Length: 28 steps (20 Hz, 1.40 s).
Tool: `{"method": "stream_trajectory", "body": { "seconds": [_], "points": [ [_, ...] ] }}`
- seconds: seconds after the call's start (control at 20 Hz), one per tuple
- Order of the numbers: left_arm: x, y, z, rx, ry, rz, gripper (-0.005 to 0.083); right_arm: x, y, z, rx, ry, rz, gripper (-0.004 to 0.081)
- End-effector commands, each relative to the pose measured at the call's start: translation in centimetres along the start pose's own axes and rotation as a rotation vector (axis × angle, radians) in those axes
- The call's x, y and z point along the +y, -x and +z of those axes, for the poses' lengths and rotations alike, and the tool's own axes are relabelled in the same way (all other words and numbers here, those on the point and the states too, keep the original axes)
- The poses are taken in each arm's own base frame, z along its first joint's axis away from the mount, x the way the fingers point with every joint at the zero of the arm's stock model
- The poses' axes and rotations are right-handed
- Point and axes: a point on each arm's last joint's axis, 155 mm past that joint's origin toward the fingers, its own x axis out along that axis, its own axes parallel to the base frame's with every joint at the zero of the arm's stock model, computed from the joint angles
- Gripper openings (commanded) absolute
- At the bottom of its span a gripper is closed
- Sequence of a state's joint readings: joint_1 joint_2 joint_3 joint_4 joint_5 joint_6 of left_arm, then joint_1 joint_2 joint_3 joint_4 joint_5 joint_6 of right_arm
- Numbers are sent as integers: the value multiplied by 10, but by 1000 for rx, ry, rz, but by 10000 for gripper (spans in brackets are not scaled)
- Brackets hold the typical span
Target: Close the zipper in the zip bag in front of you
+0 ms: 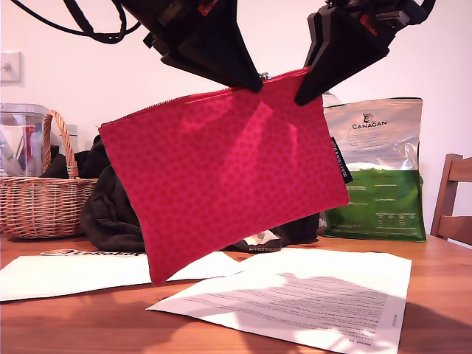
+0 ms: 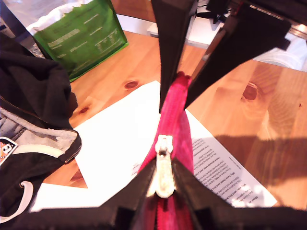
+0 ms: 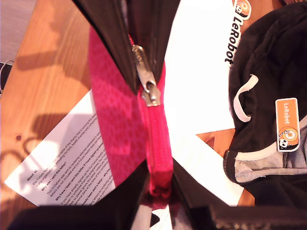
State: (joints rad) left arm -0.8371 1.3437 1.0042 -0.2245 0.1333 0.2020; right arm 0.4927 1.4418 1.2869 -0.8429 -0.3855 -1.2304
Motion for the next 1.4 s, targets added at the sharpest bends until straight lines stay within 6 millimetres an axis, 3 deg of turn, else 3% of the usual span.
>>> {"method": "stream_trajectory", "body": {
  "seconds": [0.0, 0.65, 0.85, 1.25, 1.35],
  "points": [
    [-3, 10, 25, -85, -23, -10, 59, 7, -6, -2, 7, -5, 24, -11],
    [-7, 10, 23, -78, -22, -29, 106, 7, -6, -2, 7, -5, 25, -11],
    [-9, 10, 19, -61, -20, -37, 7, 7, -6, -2, 7, -5, 25, -11],
    [-10, 10, 11, -31, -15, -43, 24, 7, -6, -2, 7, -6, 25, -11],
    [-10, 10, 11, -31, -15, -43, -6, 7, -6, -2, 7, -5, 24, -11]
  ]
}}
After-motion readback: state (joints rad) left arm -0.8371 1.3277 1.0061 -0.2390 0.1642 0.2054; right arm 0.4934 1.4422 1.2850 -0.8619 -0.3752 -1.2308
